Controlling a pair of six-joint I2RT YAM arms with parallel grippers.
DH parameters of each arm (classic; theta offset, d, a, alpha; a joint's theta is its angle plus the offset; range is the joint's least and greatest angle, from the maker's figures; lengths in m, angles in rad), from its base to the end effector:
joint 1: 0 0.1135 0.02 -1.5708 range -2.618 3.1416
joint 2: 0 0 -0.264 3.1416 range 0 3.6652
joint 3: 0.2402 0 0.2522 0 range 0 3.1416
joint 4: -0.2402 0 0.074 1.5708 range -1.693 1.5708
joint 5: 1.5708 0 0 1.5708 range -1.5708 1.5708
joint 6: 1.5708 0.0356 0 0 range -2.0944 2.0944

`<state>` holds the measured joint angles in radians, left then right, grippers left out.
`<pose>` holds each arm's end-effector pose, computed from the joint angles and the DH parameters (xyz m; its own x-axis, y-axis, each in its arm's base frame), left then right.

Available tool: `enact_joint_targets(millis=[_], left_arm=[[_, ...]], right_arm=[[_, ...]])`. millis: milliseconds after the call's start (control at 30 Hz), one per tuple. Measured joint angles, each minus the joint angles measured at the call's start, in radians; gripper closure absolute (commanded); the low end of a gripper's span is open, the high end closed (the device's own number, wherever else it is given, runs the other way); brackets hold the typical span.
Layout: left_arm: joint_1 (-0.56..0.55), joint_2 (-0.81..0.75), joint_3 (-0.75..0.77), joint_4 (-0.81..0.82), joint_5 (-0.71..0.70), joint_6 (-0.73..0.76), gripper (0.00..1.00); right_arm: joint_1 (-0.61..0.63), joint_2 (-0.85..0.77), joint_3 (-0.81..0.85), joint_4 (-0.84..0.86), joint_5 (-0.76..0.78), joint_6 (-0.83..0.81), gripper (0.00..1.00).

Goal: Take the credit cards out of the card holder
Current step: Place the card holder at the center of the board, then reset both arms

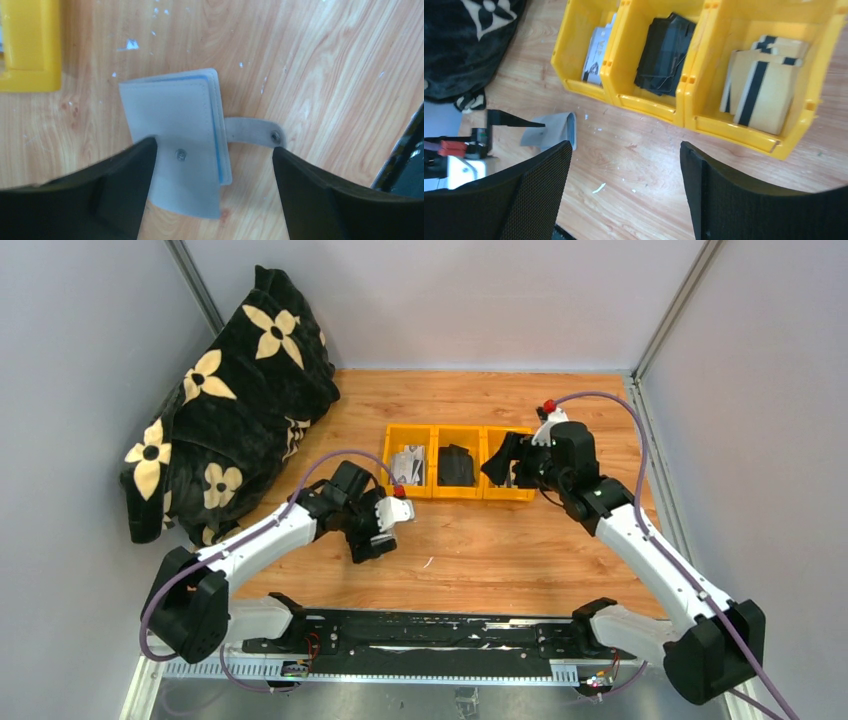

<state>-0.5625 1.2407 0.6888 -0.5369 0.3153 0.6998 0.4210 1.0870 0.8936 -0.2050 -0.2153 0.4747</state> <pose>0.1840 -0.1290 0.1903 -0.1685 0.8301 -0.5316 0.9636 0.2522 0.0884 0.2245 0.1089 0.3168 -0.5795 0.2297 -0.7819 -0.3531 0.7939 0.4950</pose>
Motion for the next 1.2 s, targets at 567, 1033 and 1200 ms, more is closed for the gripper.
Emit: enact_joint_targets(millis=[567,1033,1200], left_arm=[[0.566,-0.112,0.111,0.264,0.111,-0.377,0.0],[0.6,-0.003,-0.412,1.163,-0.021,-0.594,0.0],[0.6,0.069,-0.54,1.466,-0.061,-0.618,0.0]], right_arm=[[-0.07,-0.257,-0.407,0.312,0.844,-0.287,0.11],[-0.268,0.042,-0.666,0.848,0.917,-0.398,0.11],[-0.283,0.175,-0.716,1.086,0.847,-0.446,0.1]])
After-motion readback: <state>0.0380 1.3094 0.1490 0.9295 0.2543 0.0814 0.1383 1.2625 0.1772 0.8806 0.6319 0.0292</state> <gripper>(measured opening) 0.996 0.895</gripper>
